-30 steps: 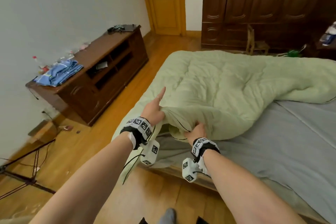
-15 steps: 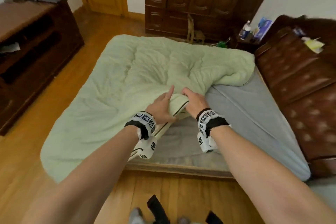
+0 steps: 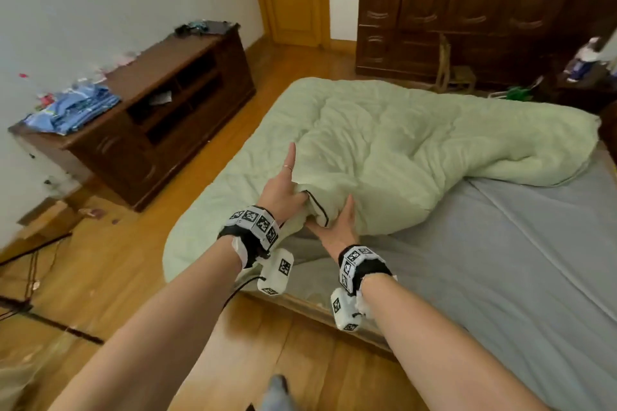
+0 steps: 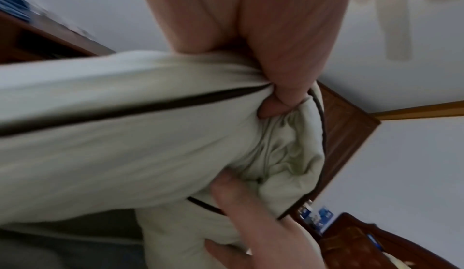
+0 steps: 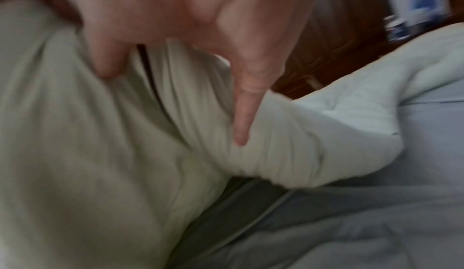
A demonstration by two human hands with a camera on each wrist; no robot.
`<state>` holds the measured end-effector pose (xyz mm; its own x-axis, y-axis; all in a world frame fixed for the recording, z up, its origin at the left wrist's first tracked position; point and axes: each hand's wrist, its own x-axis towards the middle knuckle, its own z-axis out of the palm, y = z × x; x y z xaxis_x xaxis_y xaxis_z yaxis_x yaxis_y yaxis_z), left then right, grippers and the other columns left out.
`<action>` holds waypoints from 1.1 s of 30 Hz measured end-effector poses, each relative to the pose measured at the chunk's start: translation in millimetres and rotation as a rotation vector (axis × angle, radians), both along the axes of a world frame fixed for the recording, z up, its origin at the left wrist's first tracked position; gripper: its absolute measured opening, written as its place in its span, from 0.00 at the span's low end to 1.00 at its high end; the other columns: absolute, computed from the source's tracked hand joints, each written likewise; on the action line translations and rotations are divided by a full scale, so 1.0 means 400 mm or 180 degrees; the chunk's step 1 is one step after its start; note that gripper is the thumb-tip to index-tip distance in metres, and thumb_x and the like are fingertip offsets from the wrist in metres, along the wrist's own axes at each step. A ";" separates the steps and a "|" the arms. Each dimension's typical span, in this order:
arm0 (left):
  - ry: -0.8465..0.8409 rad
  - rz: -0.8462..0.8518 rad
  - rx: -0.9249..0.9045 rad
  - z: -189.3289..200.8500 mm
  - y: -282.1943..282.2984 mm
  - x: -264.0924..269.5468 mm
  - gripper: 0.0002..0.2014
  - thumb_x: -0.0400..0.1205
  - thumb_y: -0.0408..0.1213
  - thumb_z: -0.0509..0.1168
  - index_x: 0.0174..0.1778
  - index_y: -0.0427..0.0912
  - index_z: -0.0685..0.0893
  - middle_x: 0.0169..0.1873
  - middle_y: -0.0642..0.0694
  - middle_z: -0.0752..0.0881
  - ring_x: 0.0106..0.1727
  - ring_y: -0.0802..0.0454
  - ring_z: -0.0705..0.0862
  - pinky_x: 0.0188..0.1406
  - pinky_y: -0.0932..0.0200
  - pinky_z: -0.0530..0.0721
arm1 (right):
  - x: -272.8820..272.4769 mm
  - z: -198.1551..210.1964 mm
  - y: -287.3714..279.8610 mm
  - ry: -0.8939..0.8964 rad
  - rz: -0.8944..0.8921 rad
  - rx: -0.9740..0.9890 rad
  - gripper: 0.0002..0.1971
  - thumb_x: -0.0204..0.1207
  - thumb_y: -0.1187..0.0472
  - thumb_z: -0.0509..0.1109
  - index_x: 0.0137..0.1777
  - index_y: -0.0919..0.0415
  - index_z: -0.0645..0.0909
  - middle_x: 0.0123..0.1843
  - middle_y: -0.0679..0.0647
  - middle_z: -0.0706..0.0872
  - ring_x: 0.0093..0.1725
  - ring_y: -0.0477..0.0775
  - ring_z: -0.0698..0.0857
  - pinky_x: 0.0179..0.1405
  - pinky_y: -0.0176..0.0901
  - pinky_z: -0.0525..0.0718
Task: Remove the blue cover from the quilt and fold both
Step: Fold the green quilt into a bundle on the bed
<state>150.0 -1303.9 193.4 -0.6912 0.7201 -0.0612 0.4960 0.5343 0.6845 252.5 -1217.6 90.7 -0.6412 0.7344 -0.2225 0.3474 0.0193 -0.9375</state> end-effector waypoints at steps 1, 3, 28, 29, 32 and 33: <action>0.0016 0.0032 -0.0047 0.001 -0.020 0.008 0.50 0.76 0.26 0.59 0.83 0.63 0.35 0.23 0.44 0.75 0.22 0.49 0.72 0.25 0.56 0.71 | -0.013 -0.001 -0.028 0.0235 -0.0167 -0.0121 0.59 0.62 0.46 0.83 0.85 0.52 0.45 0.83 0.55 0.62 0.77 0.57 0.70 0.80 0.52 0.66; 0.0002 0.0153 -0.0092 -0.001 -0.067 0.023 0.51 0.76 0.25 0.59 0.83 0.66 0.35 0.24 0.43 0.74 0.22 0.50 0.71 0.23 0.56 0.70 | -0.031 -0.008 -0.067 0.0422 -0.0549 -0.0282 0.49 0.68 0.55 0.76 0.85 0.55 0.51 0.81 0.59 0.66 0.76 0.62 0.72 0.79 0.57 0.69; 0.0851 -0.0773 -0.0165 -0.031 0.192 0.213 0.32 0.76 0.44 0.62 0.79 0.58 0.69 0.58 0.38 0.88 0.58 0.36 0.85 0.55 0.49 0.83 | 0.285 0.204 0.239 -0.0599 0.0527 0.2404 0.50 0.69 0.71 0.71 0.84 0.39 0.47 0.69 0.47 0.73 0.35 0.51 0.79 0.37 0.47 0.78; 0.0693 -0.0599 -0.0125 -0.011 0.187 0.212 0.35 0.74 0.46 0.60 0.81 0.58 0.66 0.60 0.36 0.87 0.60 0.35 0.84 0.58 0.47 0.82 | 0.280 0.186 0.233 -0.0399 0.0285 0.2301 0.47 0.71 0.66 0.73 0.83 0.42 0.50 0.69 0.47 0.73 0.39 0.53 0.82 0.39 0.46 0.79; 0.0391 -0.0081 -0.0167 0.033 0.172 0.224 0.39 0.76 0.37 0.54 0.85 0.56 0.53 0.65 0.33 0.83 0.61 0.33 0.83 0.61 0.43 0.81 | 0.265 0.118 0.205 0.0097 -0.0338 0.1609 0.43 0.68 0.52 0.80 0.78 0.51 0.59 0.69 0.51 0.73 0.55 0.56 0.84 0.49 0.48 0.82; 0.0352 0.0064 -0.0175 0.036 0.165 0.225 0.38 0.78 0.32 0.54 0.85 0.56 0.51 0.65 0.33 0.83 0.60 0.33 0.83 0.61 0.43 0.81 | 0.256 0.093 0.190 0.0223 -0.0483 0.1322 0.44 0.65 0.47 0.82 0.75 0.53 0.61 0.68 0.52 0.73 0.56 0.56 0.83 0.51 0.48 0.83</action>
